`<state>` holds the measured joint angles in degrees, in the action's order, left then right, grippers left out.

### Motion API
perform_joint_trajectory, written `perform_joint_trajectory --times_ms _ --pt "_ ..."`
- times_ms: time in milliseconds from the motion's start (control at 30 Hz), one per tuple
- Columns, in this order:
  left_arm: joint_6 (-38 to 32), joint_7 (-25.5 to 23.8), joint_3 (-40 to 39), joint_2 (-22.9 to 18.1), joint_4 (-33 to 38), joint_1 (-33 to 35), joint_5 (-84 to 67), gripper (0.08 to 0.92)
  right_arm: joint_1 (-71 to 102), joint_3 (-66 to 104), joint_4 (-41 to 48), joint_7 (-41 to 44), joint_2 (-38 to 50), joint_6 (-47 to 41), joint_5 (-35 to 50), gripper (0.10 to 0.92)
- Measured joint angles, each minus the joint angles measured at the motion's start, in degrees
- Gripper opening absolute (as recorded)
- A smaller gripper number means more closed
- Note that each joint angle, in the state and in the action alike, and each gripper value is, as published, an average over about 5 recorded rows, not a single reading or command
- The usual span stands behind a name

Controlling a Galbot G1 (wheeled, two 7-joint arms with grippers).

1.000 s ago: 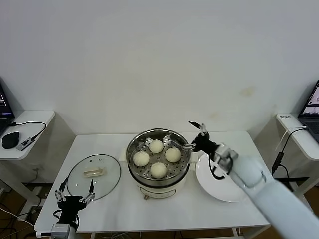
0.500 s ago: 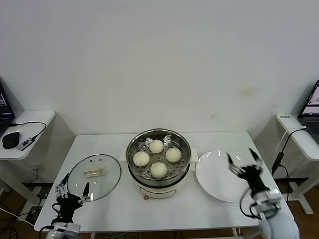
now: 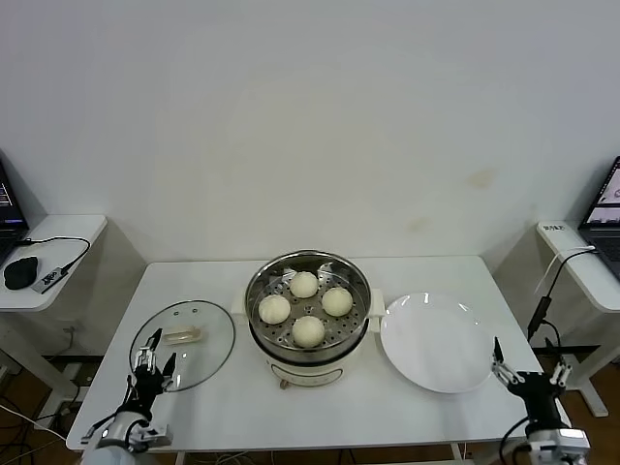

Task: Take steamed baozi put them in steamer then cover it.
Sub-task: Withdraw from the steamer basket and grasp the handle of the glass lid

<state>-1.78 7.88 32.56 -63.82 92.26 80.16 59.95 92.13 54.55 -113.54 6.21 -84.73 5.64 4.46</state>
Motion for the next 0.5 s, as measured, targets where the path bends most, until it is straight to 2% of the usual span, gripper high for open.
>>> perform_joint_trajectory --times_ms 500 --pt "0.19 -0.79 -4.87 1.7 -9.48 -10.33 5.05 0.823 1.44 2.32 0.45 -0.38 -3.48 0.63 -2.64 0.823"
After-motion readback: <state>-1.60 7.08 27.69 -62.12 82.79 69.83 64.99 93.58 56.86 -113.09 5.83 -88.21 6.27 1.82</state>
